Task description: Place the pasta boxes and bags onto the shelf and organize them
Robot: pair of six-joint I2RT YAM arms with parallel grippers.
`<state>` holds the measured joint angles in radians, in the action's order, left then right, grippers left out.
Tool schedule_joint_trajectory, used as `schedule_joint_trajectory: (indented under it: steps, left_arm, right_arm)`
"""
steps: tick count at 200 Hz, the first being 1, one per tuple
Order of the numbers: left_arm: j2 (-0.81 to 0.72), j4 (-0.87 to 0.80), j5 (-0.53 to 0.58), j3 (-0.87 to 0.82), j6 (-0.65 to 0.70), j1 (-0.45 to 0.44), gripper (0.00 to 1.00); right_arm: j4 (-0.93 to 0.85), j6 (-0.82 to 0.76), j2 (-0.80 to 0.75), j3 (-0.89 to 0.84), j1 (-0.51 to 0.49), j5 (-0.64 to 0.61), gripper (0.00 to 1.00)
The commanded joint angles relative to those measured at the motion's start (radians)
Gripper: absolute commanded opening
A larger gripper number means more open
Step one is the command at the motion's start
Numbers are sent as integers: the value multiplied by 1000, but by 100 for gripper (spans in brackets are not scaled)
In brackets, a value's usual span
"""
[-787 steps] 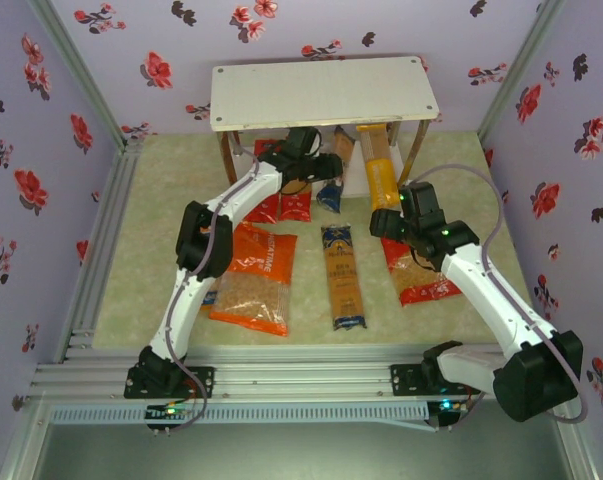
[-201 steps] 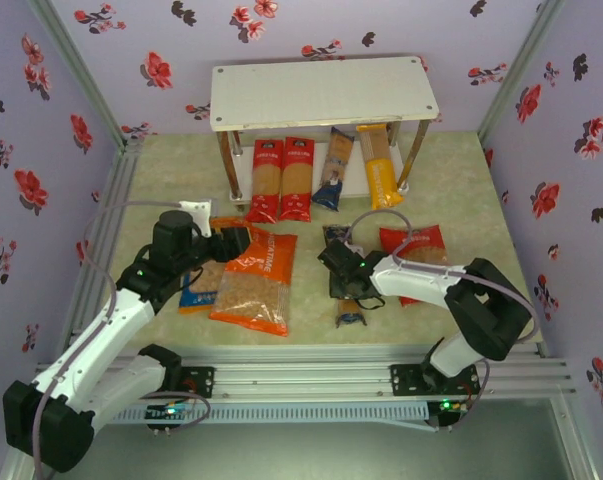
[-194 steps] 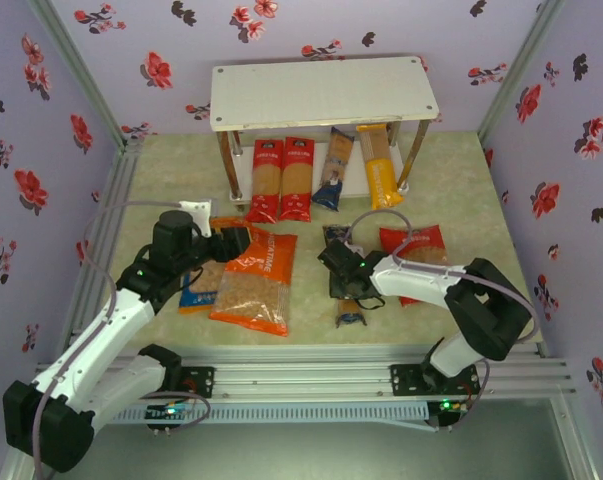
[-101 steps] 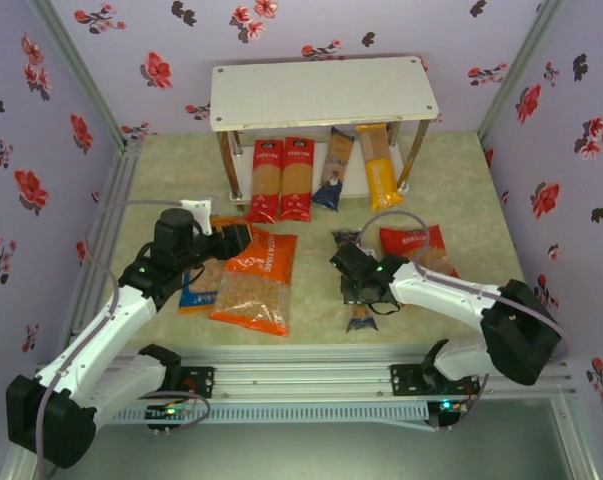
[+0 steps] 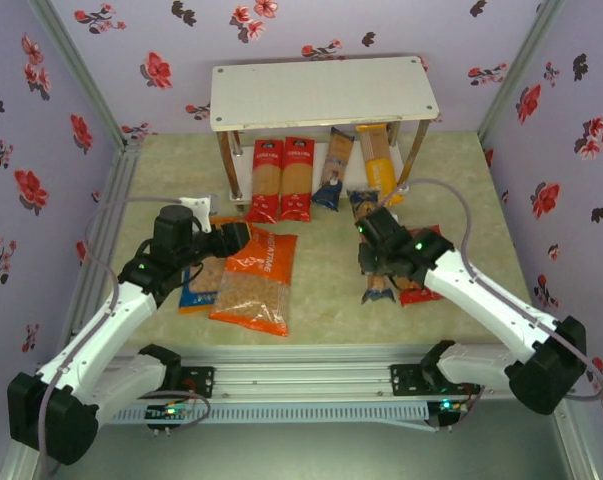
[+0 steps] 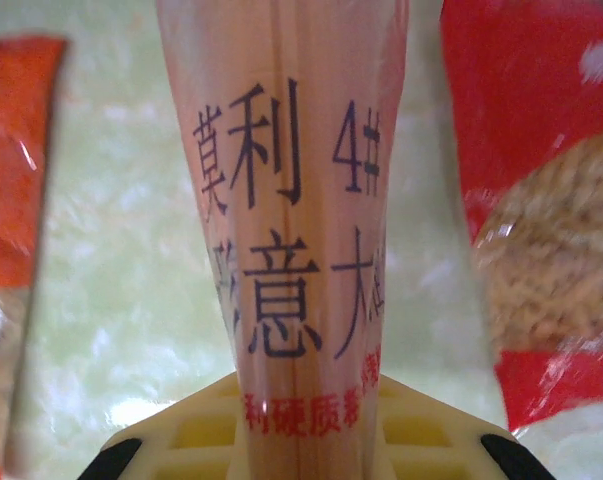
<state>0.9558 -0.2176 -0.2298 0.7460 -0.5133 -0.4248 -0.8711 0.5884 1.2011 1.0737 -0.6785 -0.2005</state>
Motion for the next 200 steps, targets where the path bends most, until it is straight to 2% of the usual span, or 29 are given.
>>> schedule_joint_trajectory:
  steps: [1,42,86,148,200]
  left_arm:
    - [10,-9,-28,41,24,9,66]
    - [10,-17,-32,52,27,11,66]
    - [-3,-37,-32,64,32,14,66]
    - [-23,-61,-31,62,36,29,66]
    - [-33,-72,-30,55,39,46,65]
  right_arm:
    - [58,-131,101,151,79,-21,0]
    - [90,-221,377,382,210,59,0]
    - [80,-265,608,607,265,29,0]
    - [13,-300,839,867,317,26,0]
    - [2,-303,952,968,327,29,0]
